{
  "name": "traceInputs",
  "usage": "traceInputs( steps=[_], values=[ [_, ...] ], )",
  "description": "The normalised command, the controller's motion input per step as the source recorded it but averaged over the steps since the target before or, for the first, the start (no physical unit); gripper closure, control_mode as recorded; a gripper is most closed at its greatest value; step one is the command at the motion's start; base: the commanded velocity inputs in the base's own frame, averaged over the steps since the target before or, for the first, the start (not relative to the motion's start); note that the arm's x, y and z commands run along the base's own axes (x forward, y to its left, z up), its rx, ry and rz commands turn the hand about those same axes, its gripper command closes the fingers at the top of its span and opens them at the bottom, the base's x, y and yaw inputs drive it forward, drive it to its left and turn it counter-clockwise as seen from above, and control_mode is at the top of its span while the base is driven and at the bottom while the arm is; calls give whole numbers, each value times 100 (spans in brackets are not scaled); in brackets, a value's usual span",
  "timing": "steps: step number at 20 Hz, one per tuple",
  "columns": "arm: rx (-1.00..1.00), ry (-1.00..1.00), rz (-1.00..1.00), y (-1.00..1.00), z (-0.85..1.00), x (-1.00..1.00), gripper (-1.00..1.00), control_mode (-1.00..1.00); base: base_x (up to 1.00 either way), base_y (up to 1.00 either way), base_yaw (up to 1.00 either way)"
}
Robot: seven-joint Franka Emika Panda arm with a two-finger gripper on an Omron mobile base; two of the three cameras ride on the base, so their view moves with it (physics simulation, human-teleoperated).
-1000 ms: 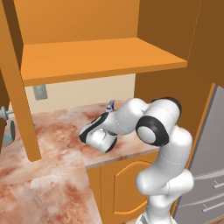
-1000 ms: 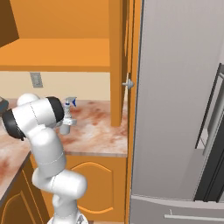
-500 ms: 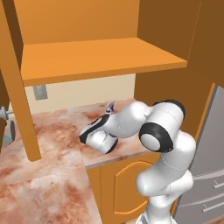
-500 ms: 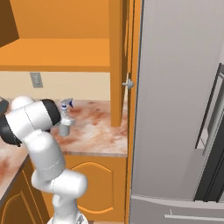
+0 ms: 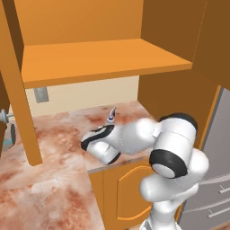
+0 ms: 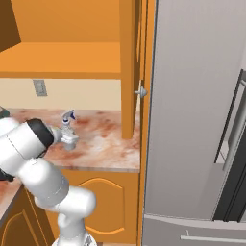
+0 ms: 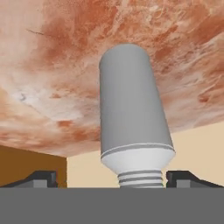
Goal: Move the cutting board and knife to the sink. Then move spray from the cabinet to the counter.
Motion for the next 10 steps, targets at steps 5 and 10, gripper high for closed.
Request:
traceInputs(
  steps=[5, 10],
  values=[
    [0, 9, -17, 44, 85, -85, -100, -100, 0, 0, 0],
    [0, 5, -6, 47, 100, -98, -100, -100, 0, 0, 0]
  ],
)
